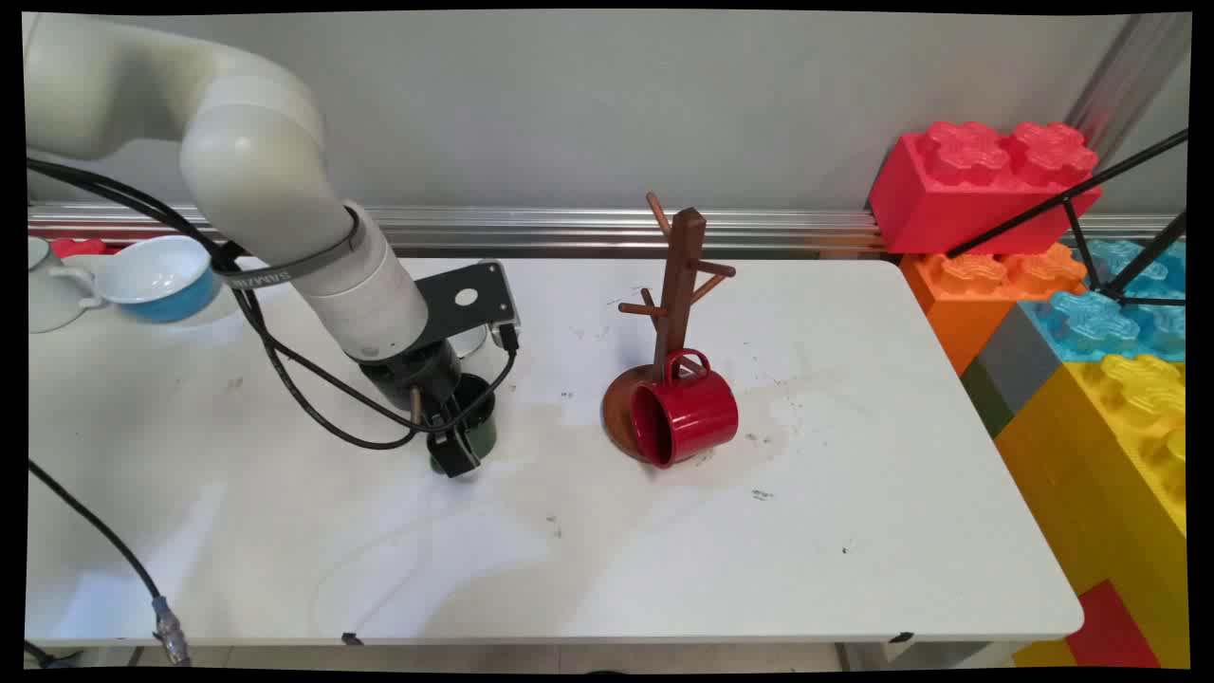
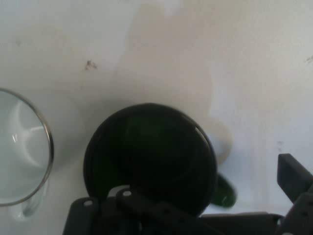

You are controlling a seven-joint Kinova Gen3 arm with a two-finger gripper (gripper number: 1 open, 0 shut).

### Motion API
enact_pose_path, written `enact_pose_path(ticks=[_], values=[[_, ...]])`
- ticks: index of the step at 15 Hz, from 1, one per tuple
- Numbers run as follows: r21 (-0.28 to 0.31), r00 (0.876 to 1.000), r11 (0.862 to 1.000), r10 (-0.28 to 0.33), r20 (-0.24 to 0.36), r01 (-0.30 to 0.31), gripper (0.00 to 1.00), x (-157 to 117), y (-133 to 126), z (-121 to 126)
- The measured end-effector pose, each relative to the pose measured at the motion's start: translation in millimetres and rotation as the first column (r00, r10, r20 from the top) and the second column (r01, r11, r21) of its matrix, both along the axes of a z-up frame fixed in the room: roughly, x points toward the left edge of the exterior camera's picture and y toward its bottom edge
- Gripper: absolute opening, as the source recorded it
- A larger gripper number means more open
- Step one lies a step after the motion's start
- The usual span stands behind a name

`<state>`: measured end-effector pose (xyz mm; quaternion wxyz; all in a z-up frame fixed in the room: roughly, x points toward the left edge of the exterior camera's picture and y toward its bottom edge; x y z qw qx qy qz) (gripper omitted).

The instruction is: Pick up the red mug from the rack

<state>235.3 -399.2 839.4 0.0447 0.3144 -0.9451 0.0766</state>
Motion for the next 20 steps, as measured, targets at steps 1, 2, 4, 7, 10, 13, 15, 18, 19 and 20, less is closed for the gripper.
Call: enact_pose_path(ticks=[1, 2, 4, 7, 10, 13, 15, 18, 19, 20], values=[[-0.002, 1.0, 1.0, -0.001, -0.008, 0.001, 1.0, 0, 0, 3], [-0.003, 1.0, 1.0, -0.002, -0.014, 0.002, 1.0, 0, 0, 5], [-0.006, 0.999, 1.0, -0.007, -0.036, 0.007, 1.0, 0, 1, 14], [-0.008, 0.997, 1.0, -0.013, -0.072, 0.012, 1.0, 2, 5, 30], [-0.01, 0.994, 1.0, -0.016, -0.109, 0.015, 1.0, 5, 10, 47], [-0.027, 0.985, 1.0, -0.01, -0.175, 0.005, 1.0, 8, 13, 67], [-0.039, 0.97, 0.999, 0.011, -0.241, -0.021, 1.0, 6, 14, 76], [-0.048, 0.948, 0.997, 0.038, -0.317, -0.056, 1.0, 2, 15, 80], [-0.05, 0.935, 0.996, 0.048, -0.35, -0.07, 1.0, 0, 16, 79], [-0.052, 0.922, 0.995, 0.058, -0.382, -0.085, 1.0, -3, 17, 76]])
